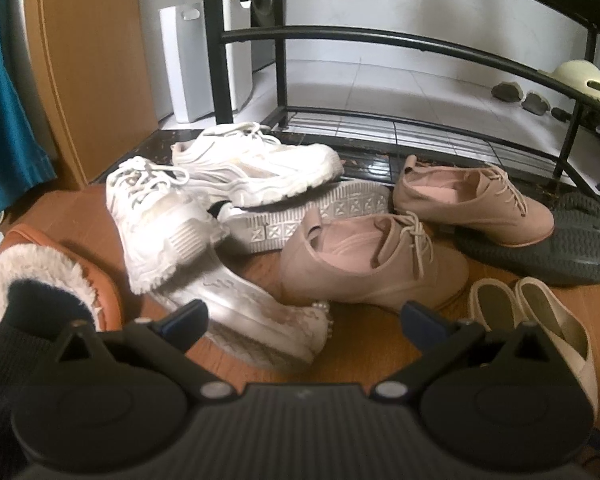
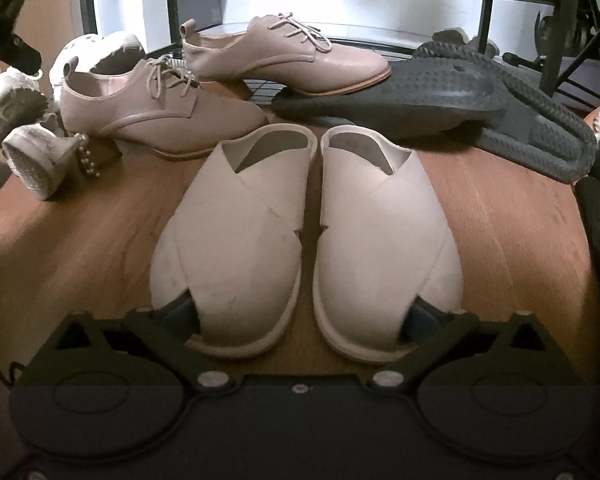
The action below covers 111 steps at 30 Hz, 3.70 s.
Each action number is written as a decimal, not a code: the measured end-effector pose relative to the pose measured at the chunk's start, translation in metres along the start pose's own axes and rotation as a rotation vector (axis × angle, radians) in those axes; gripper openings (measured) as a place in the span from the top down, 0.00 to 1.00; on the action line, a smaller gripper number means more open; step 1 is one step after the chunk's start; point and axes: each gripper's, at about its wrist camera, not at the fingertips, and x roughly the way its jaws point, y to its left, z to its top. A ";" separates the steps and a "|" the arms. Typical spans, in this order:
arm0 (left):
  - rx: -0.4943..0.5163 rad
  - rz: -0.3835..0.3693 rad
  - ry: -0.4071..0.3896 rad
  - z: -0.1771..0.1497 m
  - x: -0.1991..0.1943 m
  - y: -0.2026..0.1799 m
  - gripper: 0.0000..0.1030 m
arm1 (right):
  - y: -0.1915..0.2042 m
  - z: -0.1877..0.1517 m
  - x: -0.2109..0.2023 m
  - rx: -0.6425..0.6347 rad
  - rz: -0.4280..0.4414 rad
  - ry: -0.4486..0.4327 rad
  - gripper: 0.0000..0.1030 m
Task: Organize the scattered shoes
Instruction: 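Grasp both pale pink mules together with the right gripper, then carry the mules under the rack top onto the lower shelf, then set the mules on the shelf beside the green slides and open the right gripper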
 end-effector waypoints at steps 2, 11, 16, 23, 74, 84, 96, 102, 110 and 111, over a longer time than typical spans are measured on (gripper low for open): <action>-0.006 0.001 -0.003 0.001 -0.001 0.001 0.00 | -0.005 0.005 -0.005 0.028 0.037 0.014 0.31; -0.022 0.011 -0.020 0.002 -0.006 0.005 0.00 | -0.018 0.033 -0.051 0.026 0.138 -0.074 0.55; -0.023 0.009 -0.027 0.003 -0.008 0.005 0.00 | -0.026 0.052 -0.082 -0.006 0.181 -0.177 0.60; -0.039 0.007 -0.037 0.004 -0.010 0.008 0.00 | -0.049 0.062 -0.103 0.045 0.220 -0.170 0.60; -0.016 0.000 -0.033 0.014 0.004 -0.003 0.00 | -0.053 0.355 0.099 0.119 -0.040 -0.754 0.51; -0.020 -0.005 -0.033 0.013 0.002 -0.003 0.00 | -0.051 0.337 0.110 0.069 -0.073 -0.663 0.09; -0.027 -0.026 -0.023 0.012 0.002 -0.003 0.00 | -0.015 0.361 0.072 -0.184 0.055 -0.701 0.00; -0.047 -0.022 -0.044 0.017 -0.001 0.001 0.00 | -0.008 0.404 0.126 -0.210 0.004 -0.464 0.00; -0.044 -0.053 -0.032 0.017 0.000 -0.001 0.00 | 0.013 0.428 0.152 -0.248 -0.033 -0.318 0.03; -0.043 -0.055 -0.031 0.017 0.000 -0.002 0.00 | 0.015 0.431 0.154 -0.237 -0.040 -0.315 0.03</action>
